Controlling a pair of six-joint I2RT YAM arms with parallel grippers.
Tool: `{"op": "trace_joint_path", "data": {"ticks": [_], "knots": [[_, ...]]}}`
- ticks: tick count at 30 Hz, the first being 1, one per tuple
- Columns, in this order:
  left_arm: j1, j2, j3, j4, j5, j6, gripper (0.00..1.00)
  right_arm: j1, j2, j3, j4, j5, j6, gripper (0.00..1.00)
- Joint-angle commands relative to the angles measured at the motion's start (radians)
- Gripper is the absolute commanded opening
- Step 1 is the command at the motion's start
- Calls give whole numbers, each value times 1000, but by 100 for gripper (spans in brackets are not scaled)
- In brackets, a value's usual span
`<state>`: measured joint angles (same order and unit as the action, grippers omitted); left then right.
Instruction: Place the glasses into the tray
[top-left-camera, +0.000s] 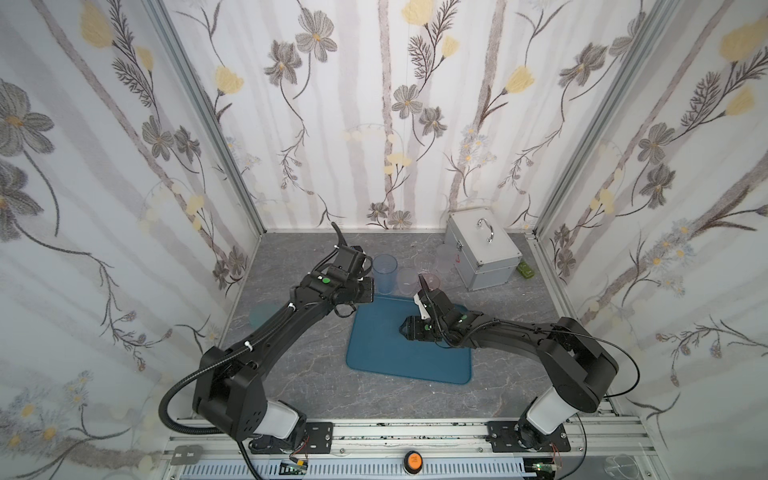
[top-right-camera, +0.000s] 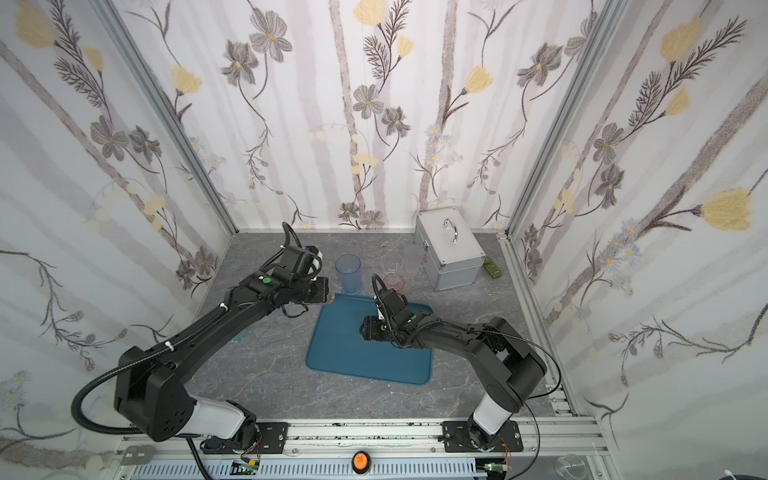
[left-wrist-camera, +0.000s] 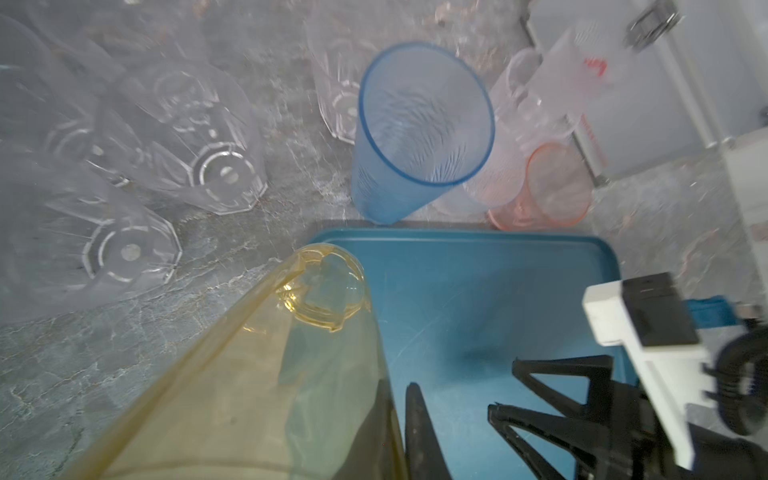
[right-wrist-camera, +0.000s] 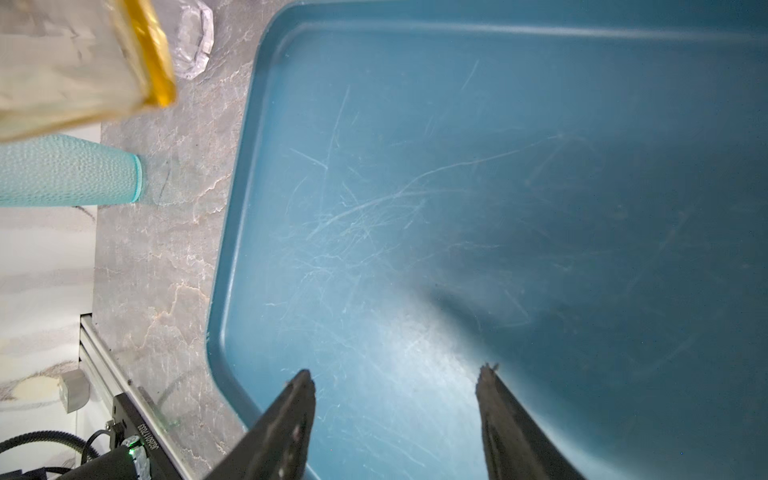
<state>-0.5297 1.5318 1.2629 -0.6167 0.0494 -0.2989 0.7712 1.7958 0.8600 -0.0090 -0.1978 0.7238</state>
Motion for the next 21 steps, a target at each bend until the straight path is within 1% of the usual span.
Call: {"op": "trace_joint_path", "data": {"ticks": [1, 4, 8, 11, 13, 16, 21], "knots": [[-34, 106, 112, -137, -79, 88, 0, 4, -10, -7, -4, 32, -9, 63], [-41, 167, 184, -184, -77, 114, 0, 4, -22, -30, 8, 34, 4, 63], [-41, 242, 268, -209, -34, 152, 0, 5, -21, -58, 27, 28, 16, 63], [-43, 323, 337, -268, -9, 184, 0, 4, -23, -56, 7, 21, 5, 63], [-47, 364, 371, -307, -16, 203, 0, 4, -48, -58, -18, 45, -9, 63], [-47, 394, 405, -332, -18, 219, 0, -1, -79, -67, -49, 86, -25, 63], [-47, 431, 437, -376, -8, 239, 0, -10, -88, -64, -76, 92, -39, 64]]}}
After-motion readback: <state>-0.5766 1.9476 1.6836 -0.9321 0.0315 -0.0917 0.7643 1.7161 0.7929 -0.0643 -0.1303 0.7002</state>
